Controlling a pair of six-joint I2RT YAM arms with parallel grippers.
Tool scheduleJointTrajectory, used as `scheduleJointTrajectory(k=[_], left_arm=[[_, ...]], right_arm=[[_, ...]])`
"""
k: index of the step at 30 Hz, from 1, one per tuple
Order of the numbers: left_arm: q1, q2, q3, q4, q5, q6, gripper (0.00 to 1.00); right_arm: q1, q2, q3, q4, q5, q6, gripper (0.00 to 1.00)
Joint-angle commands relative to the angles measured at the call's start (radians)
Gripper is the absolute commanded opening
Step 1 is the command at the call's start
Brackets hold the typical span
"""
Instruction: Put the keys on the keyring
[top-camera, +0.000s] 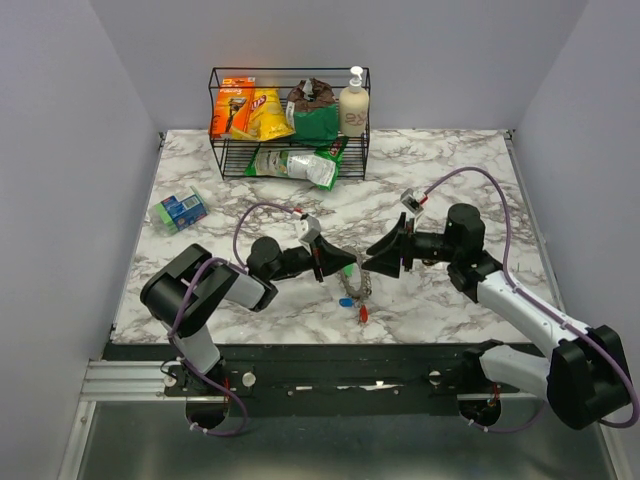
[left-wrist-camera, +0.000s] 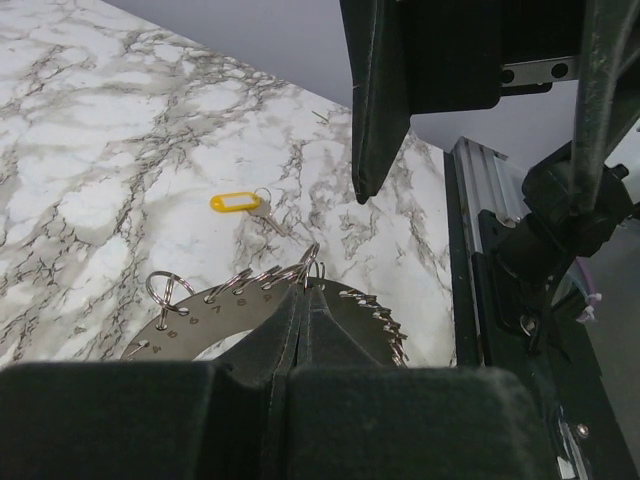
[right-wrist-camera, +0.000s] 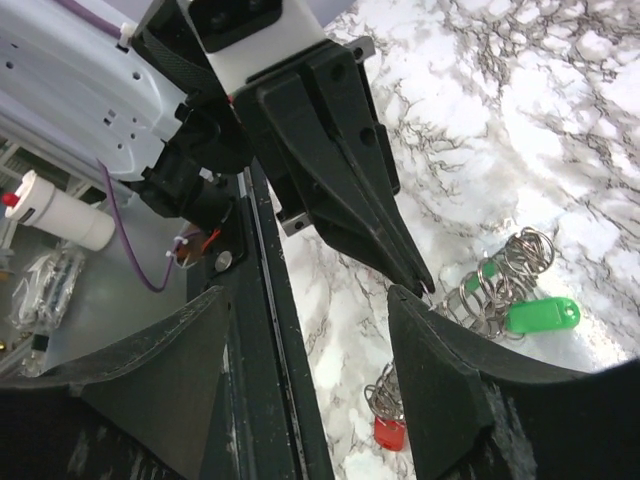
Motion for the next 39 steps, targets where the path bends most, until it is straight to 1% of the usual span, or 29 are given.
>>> scheduleJointTrajectory(k=[1,6,11,17,22,27,29,35,39], left_arm=[[0.026,-0.011,-0.043,0.293,0.038,0.040,0.00],[0.029,-0.011,-0.040,0.293,0.043,0.036,0.00],[0.029,-0.013,-0.032,0.293,0.046,0.036,0.00],[0.029,-0.016,-0.024,0.293,0.047,0.030,0.00],[0.029,-0.022,-0.026,0.295,0.052,0.029,0.00],[0.029,-0.024,-0.035,0.293,0.059,0.030,0.00],[0.029,-0.022,-0.040,0.293,0.059,0.029,0.00],[0.029,-0.027,-0.041,0.293,0.070,0.020,0.00],[0.028,-0.039,-0.050,0.293,0.066,0.026,0.00]], right_arm=[[-0.007,-0.017,-0.002,-0.134,0.013,-0.063,0.72],[-0.007,0.012,-0.008,-0.153,-0.035,-0.057,0.72],[-0.007,0.041,0.001,-0.127,-0.035,-0.043,0.73],[-0.007,0.119,0.024,-0.076,-0.056,-0.014,0.72],[-0.007,0.125,0.038,-0.076,-0.018,-0.017,0.73],[-0.007,0.098,0.024,0.002,-0.010,0.035,0.74],[-0.007,0.099,0.029,0.004,0.014,0.033,0.74],[-0.007,0.153,0.035,0.014,0.047,0.013,0.75],[-0.007,0.181,0.024,0.063,0.053,0.041,0.75]])
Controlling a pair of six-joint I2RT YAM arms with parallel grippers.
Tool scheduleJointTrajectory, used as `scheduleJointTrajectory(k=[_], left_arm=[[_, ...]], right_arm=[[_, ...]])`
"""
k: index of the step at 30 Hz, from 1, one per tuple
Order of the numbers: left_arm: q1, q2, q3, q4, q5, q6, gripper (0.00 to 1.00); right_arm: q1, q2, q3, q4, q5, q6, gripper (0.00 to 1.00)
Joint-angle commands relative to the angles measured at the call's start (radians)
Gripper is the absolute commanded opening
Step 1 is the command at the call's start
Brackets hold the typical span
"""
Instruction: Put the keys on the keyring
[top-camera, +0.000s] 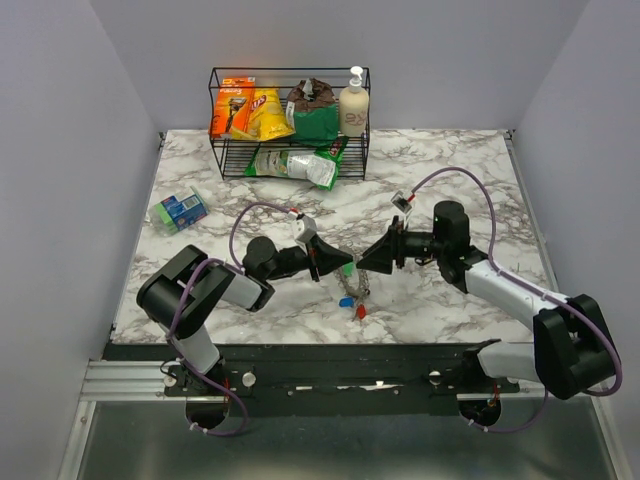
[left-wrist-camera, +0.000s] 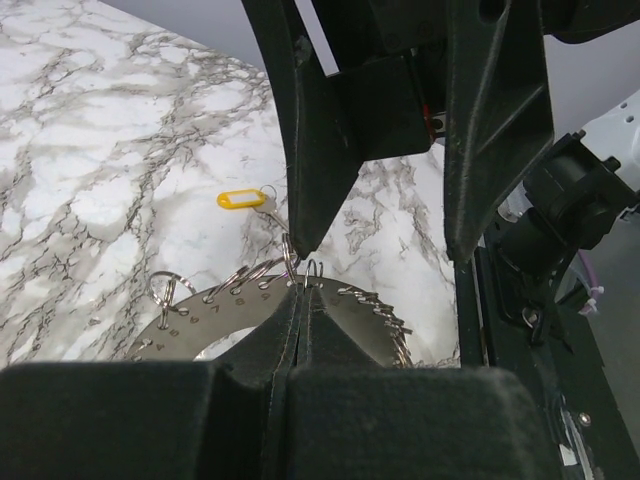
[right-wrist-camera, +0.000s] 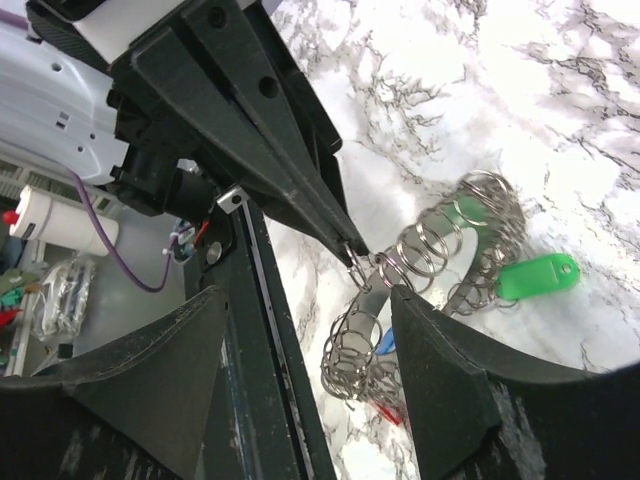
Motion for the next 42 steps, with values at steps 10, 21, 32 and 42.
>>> scheduleJointTrajectory(k=[10,21,32,42], left_arm=[[0.002,-0.043,-0.065,0.286,0.028,0.047,0.00],[0.001,-0.071,-0.086,0.286,0.013,0.064,0.00],[0.001,-0.054,-0.057,0.286,-0.022,0.047,0.00],[0.002,-0.060,-0.053,0.285,-0.033,0.043,0.00]], right_arm=[[-0.005,0.067,0.026,0.189,0.034,0.100,0.76],[-0.006,-0.095,-0.043,0.164,0.048,0.068,0.88],[-0.003,-0.231,-0.055,-0.009,0.019,0.002,0.87],[0.046,-0.169,-0.084,0.044,-0.032,0.053,0.86]])
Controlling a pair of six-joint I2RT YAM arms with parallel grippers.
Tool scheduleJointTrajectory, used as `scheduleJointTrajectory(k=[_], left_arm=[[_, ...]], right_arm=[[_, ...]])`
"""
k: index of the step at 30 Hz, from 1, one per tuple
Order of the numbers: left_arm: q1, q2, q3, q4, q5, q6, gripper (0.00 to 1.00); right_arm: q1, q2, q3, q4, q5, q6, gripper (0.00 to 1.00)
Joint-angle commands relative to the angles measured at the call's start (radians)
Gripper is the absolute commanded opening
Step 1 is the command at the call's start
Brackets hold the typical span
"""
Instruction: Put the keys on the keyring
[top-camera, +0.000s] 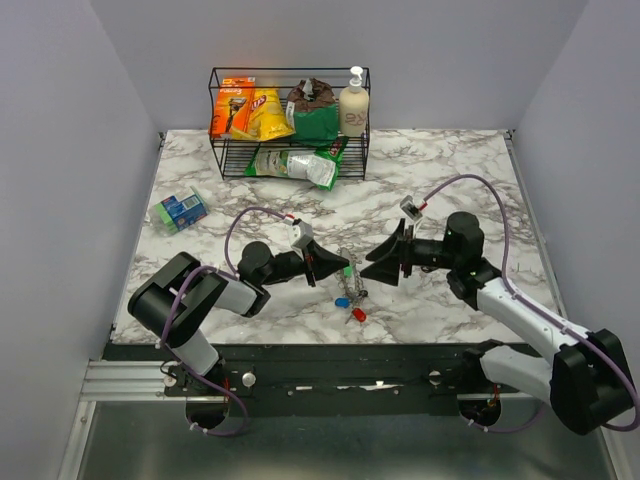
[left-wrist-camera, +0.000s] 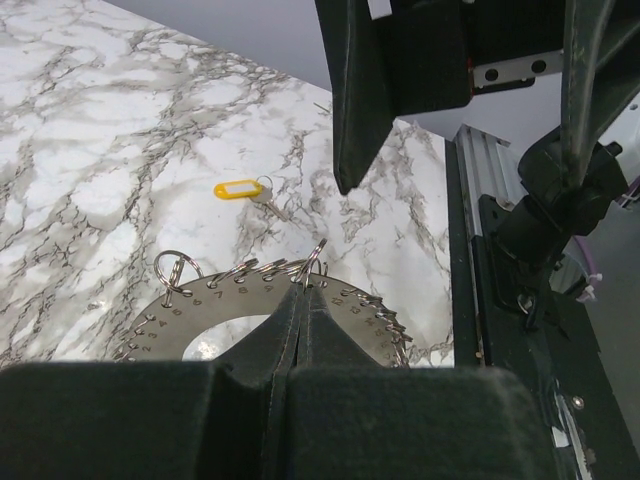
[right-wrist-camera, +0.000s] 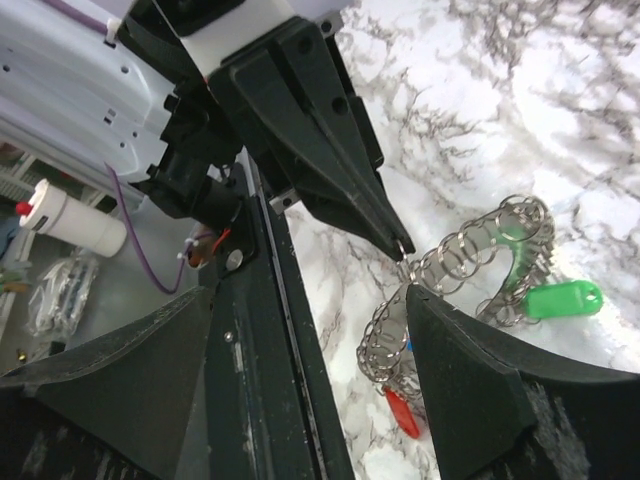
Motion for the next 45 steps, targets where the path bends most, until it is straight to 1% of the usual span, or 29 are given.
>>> scheduleJointTrajectory(k=[1,5,8,17,21,24,27,31,39,45], left_arm=[[-0.001,0.003,0.007,0.302,-0.026,0.012,0.00],[-0.001,0.000,0.002,0.300,-0.032,0.016,0.00],[-0.001,0.002,0.001,0.300,-0.030,0.017,0.00],[-0.003,-0.009,-0.010,0.299,0.036,0.040,0.00],[-0.003,-0.013,-0.010,0.296,0.059,0.051,0.00],[-0.006,-0.010,-0.002,0.285,0.068,0.051,0.00],[-0.009,-0.010,-0.002,0.273,0.060,0.060,0.00],[-0.010,-0.010,0.007,0.253,0.053,0.072,0.00],[-0.012,-0.033,0.016,0.185,0.039,0.106,0.00],[-0.013,-0.061,0.014,0.135,0.030,0.130,0.00]], right_arm=[[0.033,0.029,-0.013,0.006,-0.040,0.012,0.86],[0.045,0.066,-0.017,0.016,-0.048,0.021,0.86],[0.046,0.101,-0.014,0.006,-0.022,0.009,0.85],[0.046,0.167,0.020,0.024,0.064,0.003,0.84],[0.046,0.182,0.045,0.033,0.063,0.011,0.84],[0.046,0.170,0.046,0.070,0.035,0.034,0.84],[0.046,0.152,0.049,0.055,0.033,0.032,0.83],[0.046,0.112,0.062,-0.108,0.105,-0.049,0.84],[0.046,0.063,0.063,-0.105,0.064,-0.038,0.85],[0.046,0.009,0.054,-0.186,0.055,-0.101,0.84]])
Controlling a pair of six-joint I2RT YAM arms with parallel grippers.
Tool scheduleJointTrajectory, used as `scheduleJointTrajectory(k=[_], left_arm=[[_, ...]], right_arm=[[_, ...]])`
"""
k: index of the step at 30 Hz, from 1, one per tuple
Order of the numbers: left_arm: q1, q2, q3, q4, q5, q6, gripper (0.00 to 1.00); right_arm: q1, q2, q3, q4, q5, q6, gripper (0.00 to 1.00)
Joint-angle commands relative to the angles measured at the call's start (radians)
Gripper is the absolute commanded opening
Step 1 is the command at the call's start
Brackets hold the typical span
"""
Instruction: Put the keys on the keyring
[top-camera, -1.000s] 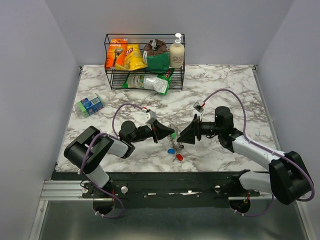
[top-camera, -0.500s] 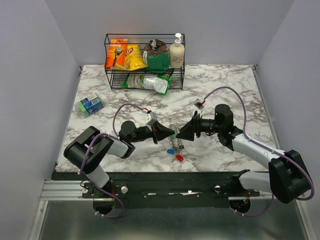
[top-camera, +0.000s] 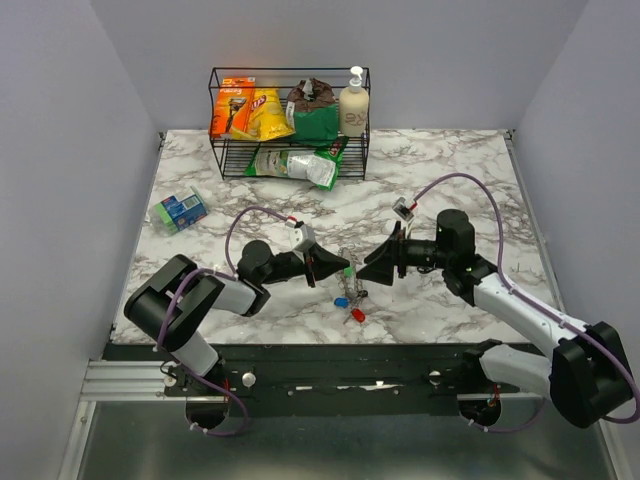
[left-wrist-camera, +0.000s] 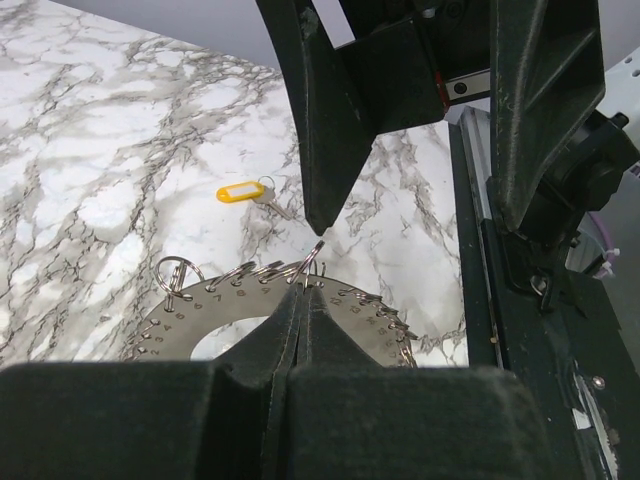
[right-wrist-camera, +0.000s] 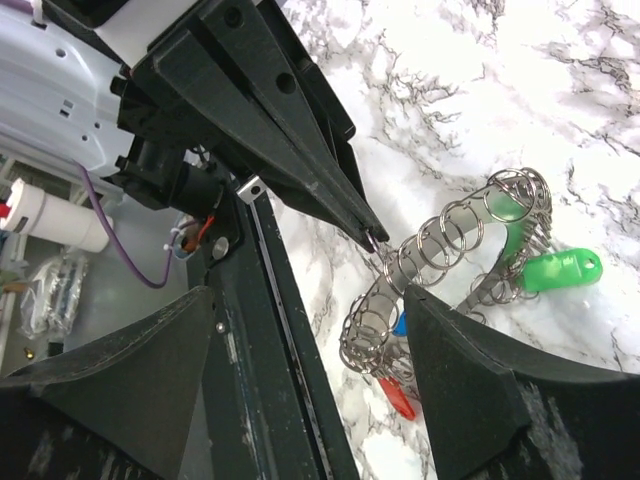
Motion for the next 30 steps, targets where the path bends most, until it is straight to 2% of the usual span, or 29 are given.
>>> scheduleJointTrajectory(k=[1,11,19,23,28,30], left_arm=[[-0.007,-0.039,0.007,0.165,-0.005,0.049,0.00],[-0.013,-0.062,0.018,0.116,-0.005,0.069,0.00],[-0.018,-0.056,0.020,0.125,0.014,0.072,0.00],[-0.021,-0.039,0.016,0.189,0.054,0.044,0.00],[-0.021,0.004,0.021,0.333,0.103,-0.065,0.00],[-0.024,0.007,0.033,0.334,0.120,-0.070,0.00]], right_arm=[[0.005,-0.049,0.009,-0.073,-0.031,-0.058,0.84],[0.020,0.001,0.009,-0.033,-0.134,-0.049,0.84],[0.031,0.033,0.014,0.013,-0.073,-0.023,0.84],[0.031,0.032,0.014,0.047,-0.024,0.006,0.81],[0.031,0.049,0.026,0.080,0.004,0.028,0.78],[0.031,0.053,0.027,0.097,0.002,0.041,0.78]])
